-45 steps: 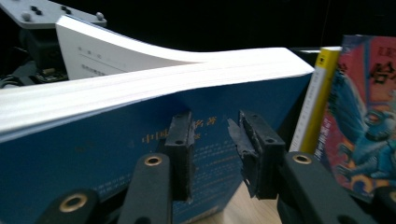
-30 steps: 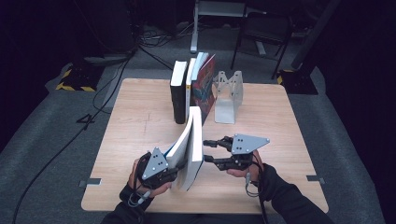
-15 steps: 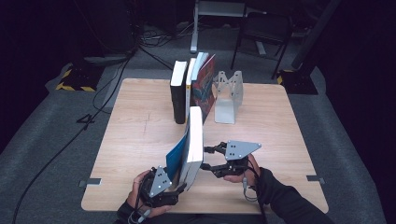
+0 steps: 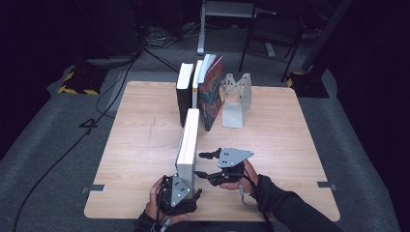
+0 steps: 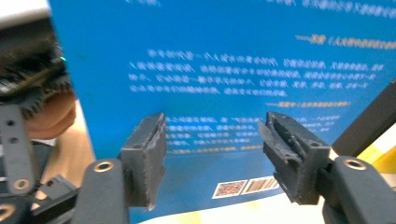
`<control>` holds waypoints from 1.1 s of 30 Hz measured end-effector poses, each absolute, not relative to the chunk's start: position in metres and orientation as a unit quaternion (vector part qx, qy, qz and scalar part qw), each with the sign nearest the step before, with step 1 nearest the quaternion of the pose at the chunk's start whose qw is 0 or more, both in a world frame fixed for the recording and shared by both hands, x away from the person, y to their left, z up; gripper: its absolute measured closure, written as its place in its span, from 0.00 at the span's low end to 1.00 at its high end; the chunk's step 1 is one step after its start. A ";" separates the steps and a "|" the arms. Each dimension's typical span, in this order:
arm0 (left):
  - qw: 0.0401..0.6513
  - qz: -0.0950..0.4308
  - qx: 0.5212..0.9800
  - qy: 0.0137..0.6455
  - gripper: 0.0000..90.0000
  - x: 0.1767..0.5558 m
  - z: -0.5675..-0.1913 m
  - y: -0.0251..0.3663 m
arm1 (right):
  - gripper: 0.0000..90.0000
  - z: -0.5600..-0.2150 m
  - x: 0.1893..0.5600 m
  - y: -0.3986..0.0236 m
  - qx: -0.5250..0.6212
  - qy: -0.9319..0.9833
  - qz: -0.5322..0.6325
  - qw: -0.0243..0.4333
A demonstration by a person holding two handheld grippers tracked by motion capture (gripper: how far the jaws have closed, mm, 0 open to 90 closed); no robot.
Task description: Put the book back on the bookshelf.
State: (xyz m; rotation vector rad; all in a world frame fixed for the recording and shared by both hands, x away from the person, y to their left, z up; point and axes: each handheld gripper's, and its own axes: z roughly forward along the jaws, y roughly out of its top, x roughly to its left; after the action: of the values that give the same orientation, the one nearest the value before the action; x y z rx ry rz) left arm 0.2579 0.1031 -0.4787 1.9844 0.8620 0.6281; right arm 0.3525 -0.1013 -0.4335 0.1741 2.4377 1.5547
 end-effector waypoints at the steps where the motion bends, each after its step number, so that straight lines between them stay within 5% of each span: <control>1: 0.431 0.262 0.789 0.351 0.21 0.258 -0.480 0.102 | 0.41 -0.435 0.354 -0.100 0.064 0.834 0.533 0.123; 6: 0.430 0.291 0.769 0.374 0.35 0.261 -0.481 0.104 | 0.38 -0.439 0.358 -0.096 0.071 0.831 0.536 0.127; 16: 0.444 0.260 0.760 0.397 0.63 0.275 -0.473 0.135 | 0.40 -0.444 0.358 -0.105 0.077 0.844 0.507 0.157; 21: 0.452 0.242 0.766 0.389 0.63 0.283 -0.472 0.149 | 0.38 -0.444 0.364 -0.136 0.087 0.854 0.485 0.169; 27: 0.472 0.255 0.741 0.404 0.43 0.289 -0.463 0.154 | 0.39 -0.449 0.369 -0.181 0.135 0.858 0.468 0.162; 33: 0.490 0.246 0.732 0.404 0.44 0.299 -0.462 0.158 | 0.39 -0.454 0.365 -0.213 0.159 0.863 0.449 0.167</control>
State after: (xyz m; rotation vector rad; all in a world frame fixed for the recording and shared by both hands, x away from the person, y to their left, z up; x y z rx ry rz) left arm 0.2992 0.1580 -0.4615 1.7777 0.9824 0.5965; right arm 0.3650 -0.2135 -0.4539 0.4515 2.4560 1.2782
